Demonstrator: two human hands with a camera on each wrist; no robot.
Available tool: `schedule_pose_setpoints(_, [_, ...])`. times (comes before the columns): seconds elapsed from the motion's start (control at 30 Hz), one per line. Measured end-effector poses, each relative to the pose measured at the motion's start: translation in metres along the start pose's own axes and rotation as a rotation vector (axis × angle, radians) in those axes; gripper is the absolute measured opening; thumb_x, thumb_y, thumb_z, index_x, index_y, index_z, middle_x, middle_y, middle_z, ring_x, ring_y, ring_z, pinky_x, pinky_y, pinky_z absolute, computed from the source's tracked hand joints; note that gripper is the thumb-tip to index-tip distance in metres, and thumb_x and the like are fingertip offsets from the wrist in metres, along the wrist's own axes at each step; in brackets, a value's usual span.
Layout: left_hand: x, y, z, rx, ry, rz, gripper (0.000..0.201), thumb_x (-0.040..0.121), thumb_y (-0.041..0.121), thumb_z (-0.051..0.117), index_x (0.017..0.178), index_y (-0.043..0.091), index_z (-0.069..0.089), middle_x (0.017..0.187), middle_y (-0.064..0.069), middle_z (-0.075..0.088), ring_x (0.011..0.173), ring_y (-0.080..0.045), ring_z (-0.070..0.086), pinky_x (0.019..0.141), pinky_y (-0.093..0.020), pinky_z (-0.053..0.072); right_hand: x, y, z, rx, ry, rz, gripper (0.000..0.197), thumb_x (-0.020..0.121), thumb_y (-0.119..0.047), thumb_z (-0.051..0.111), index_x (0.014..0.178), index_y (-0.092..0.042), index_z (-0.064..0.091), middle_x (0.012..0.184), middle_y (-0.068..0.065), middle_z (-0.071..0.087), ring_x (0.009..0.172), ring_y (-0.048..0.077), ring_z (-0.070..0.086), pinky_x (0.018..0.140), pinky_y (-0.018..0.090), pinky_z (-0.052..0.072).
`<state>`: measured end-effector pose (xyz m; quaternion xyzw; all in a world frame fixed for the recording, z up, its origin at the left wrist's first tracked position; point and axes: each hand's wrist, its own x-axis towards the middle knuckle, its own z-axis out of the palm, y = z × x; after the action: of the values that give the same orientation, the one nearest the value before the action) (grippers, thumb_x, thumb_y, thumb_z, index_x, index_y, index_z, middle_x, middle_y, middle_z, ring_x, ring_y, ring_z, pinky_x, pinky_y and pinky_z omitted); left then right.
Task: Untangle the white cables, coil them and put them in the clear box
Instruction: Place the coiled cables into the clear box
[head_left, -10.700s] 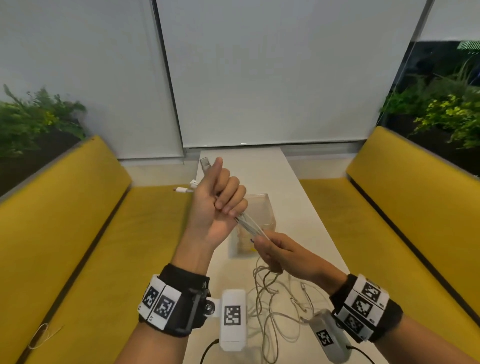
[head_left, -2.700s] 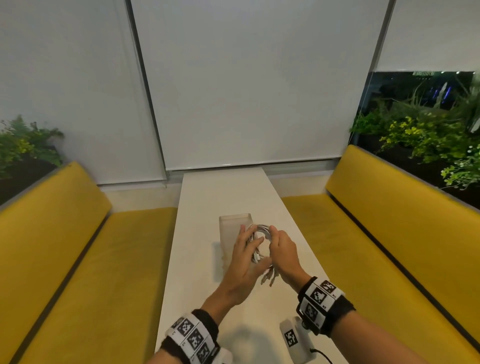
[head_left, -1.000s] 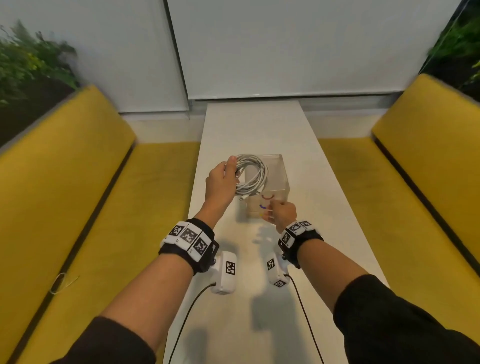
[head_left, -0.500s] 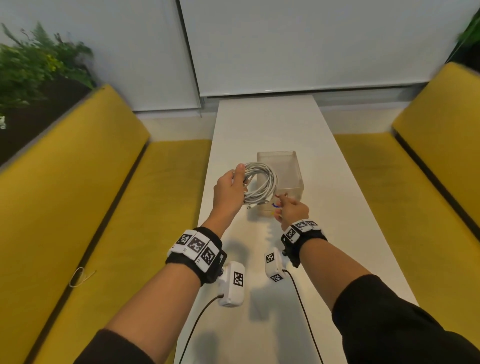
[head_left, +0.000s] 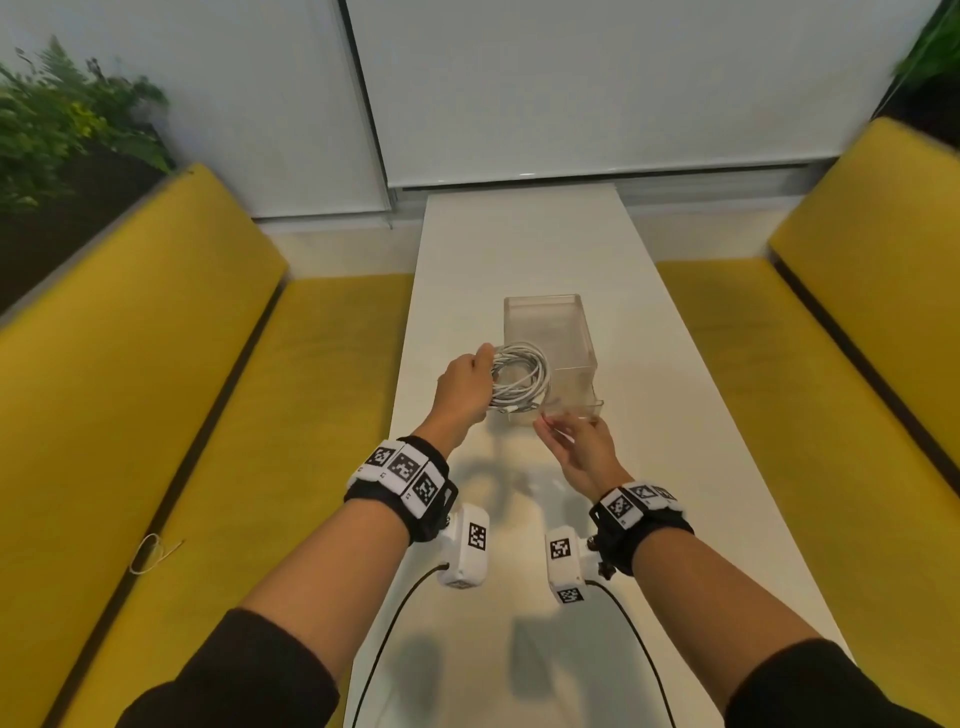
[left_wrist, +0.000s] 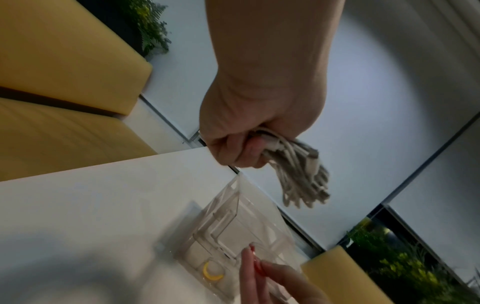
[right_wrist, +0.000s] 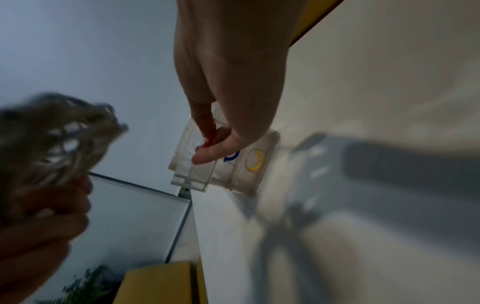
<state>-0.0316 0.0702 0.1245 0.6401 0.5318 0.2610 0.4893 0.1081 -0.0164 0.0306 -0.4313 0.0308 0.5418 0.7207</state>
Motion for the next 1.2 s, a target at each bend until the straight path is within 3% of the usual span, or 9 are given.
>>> schedule_pose_setpoints(0.1, [0.003, 0.002, 0.011, 0.342, 0.08, 0.09, 0.053, 0.105, 0.05, 0.027, 0.108, 0.007, 0.058, 0.101, -0.014, 0.067, 0.086, -0.034, 0.058, 0.07, -0.037, 0.04, -0.007, 0.0, -0.012, 0.038, 0.005, 0.023, 0.048, 0.082, 0.014, 0.064, 0.126, -0.003, 0.05, 0.096, 0.022, 0.066, 0.086, 0.03, 0.071, 0.074, 0.038, 0.062])
schedule_pose_setpoints(0.2, [0.002, 0.01, 0.027, 0.659, 0.094, 0.276, 0.05, 0.106, 0.05, 0.024, 0.116, 0.01, 0.051, 0.104, -0.015, 0.07, 0.092, -0.039, 0.064, 0.068, -0.039, 0.041, -0.015, 0.001, -0.019, 0.048, -0.013, 0.03, 0.038, 0.086, 0.015, 0.06, 0.113, -0.01, 0.049, 0.095, 0.022, 0.066, 0.087, 0.031, 0.068, 0.076, 0.04, 0.063])
schedule_pose_setpoints(0.37, [0.011, 0.009, 0.059, 0.454, -0.043, 0.082, 0.047, 0.106, 0.046, 0.03, 0.122, 0.006, 0.05, 0.119, -0.022, 0.064, 0.108, -0.042, 0.06, 0.081, -0.041, 0.043, -0.02, 0.002, -0.022, 0.074, -0.025, 0.034, 0.032, 0.09, 0.015, 0.054, 0.109, -0.01, 0.047, 0.096, 0.024, 0.064, 0.091, 0.034, 0.067, 0.082, 0.043, 0.061])
schedule_pose_setpoints(0.63, [0.01, 0.001, 0.086, 0.589, 0.033, 0.226, 0.026, 0.106, 0.028, 0.036, 0.119, 0.008, 0.047, 0.115, -0.021, 0.059, 0.098, -0.044, 0.06, 0.076, -0.044, 0.045, -0.022, 0.007, -0.018, 0.11, -0.033, 0.039, 0.044, 0.088, 0.021, 0.05, 0.121, -0.008, 0.048, 0.116, 0.028, 0.061, 0.108, 0.04, 0.062, 0.075, 0.042, 0.063])
schedule_pose_setpoints(0.83, [0.011, -0.004, 0.09, 0.811, 0.027, 0.299, 0.025, 0.1, 0.016, 0.051, 0.124, 0.008, 0.051, 0.116, -0.015, 0.061, 0.101, -0.039, 0.064, 0.072, -0.041, 0.044, -0.025, 0.004, -0.016, 0.121, -0.018, 0.031, 0.041, 0.087, 0.022, 0.047, 0.118, -0.005, 0.052, 0.108, 0.025, 0.065, 0.102, 0.037, 0.065, 0.069, 0.039, 0.063])
schedule_pose_setpoints(0.93, [0.011, -0.007, 0.092, 0.949, 0.027, 0.372, 0.032, 0.099, 0.02, 0.056, 0.129, 0.014, 0.048, 0.108, -0.011, 0.066, 0.104, -0.036, 0.062, 0.062, -0.036, 0.039, -0.028, 0.005, -0.013, 0.114, 0.011, 0.03, 0.044, 0.089, 0.02, 0.046, 0.126, -0.004, 0.051, 0.112, 0.025, 0.064, 0.101, 0.035, 0.065, 0.066, 0.037, 0.062])
schedule_pose_setpoints(1.0, [0.011, -0.008, 0.089, 1.075, 0.027, 0.458, 0.026, 0.094, 0.023, 0.064, 0.119, 0.015, 0.059, 0.105, -0.006, 0.066, 0.115, -0.033, 0.055, 0.063, -0.037, 0.04, -0.03, 0.005, -0.012, 0.094, 0.033, 0.022, 0.042, 0.09, 0.02, 0.047, 0.125, -0.003, 0.051, 0.109, 0.023, 0.066, 0.098, 0.033, 0.065, 0.065, 0.036, 0.062])
schedule_pose_setpoints(1.07, [0.011, -0.01, 0.085, 1.137, 0.012, 0.574, 0.019, 0.087, 0.021, 0.074, 0.103, 0.014, 0.067, 0.099, -0.005, 0.065, 0.101, -0.027, 0.06, 0.066, -0.034, 0.042, -0.031, 0.002, -0.011, 0.058, 0.071, 0.021, 0.03, 0.09, 0.018, 0.048, 0.114, 0.002, 0.054, 0.102, 0.022, 0.066, 0.092, 0.031, 0.066, 0.063, 0.033, 0.062])
schedule_pose_setpoints(1.2, [0.002, -0.028, 0.08, 0.953, -0.04, 0.781, 0.039, 0.1, 0.048, 0.047, 0.122, 0.019, 0.06, 0.095, -0.015, 0.066, 0.086, -0.033, 0.06, 0.074, -0.04, 0.045, -0.03, -0.007, -0.011, 0.034, 0.123, 0.03, 0.023, 0.091, 0.016, 0.051, 0.113, 0.013, 0.056, 0.098, 0.023, 0.066, 0.088, 0.03, 0.066, 0.084, 0.037, 0.059])
